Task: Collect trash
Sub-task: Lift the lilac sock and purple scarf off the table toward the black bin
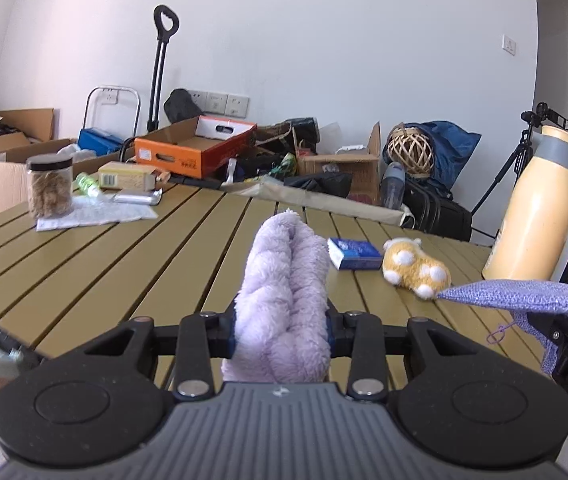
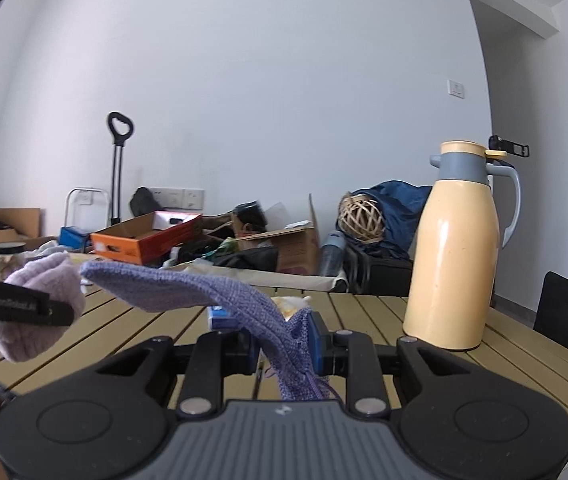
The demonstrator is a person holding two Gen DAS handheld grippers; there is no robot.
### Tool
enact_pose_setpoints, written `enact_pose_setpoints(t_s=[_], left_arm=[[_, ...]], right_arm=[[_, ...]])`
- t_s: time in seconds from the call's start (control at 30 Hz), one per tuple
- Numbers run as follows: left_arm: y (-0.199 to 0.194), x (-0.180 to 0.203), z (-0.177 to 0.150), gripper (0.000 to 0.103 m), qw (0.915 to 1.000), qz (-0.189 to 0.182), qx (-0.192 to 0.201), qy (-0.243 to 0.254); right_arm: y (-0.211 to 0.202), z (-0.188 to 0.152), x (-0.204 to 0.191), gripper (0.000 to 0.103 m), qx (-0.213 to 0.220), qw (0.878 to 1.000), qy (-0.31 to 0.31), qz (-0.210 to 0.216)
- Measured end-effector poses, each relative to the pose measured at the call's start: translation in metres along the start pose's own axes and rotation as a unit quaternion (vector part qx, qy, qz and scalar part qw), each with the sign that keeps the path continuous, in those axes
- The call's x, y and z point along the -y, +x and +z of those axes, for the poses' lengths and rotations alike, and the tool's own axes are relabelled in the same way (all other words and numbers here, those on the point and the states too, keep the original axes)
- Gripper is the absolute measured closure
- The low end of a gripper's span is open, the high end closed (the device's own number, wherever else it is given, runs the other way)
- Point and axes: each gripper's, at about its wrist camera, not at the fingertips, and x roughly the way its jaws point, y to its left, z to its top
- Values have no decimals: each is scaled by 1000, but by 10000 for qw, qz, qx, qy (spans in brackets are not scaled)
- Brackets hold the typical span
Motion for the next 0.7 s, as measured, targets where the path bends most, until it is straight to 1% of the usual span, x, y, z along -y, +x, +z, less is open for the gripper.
enact_pose_setpoints(t_s=[0.17,0.37,0.7], left_arm=[[-22,-8,-13,67,10000,17,-18,10],[-44,-14,-32,67,9999,22,-116,22],[-67,-17,-62,66,9992,28,-367,137]], right_arm=[[-22,-7,-11,80,-19,9998,-117,139],[-43,-19,-20,80,-171,9993,-189,289],[-71,-49,-29,80,-594,9966,-343,445]])
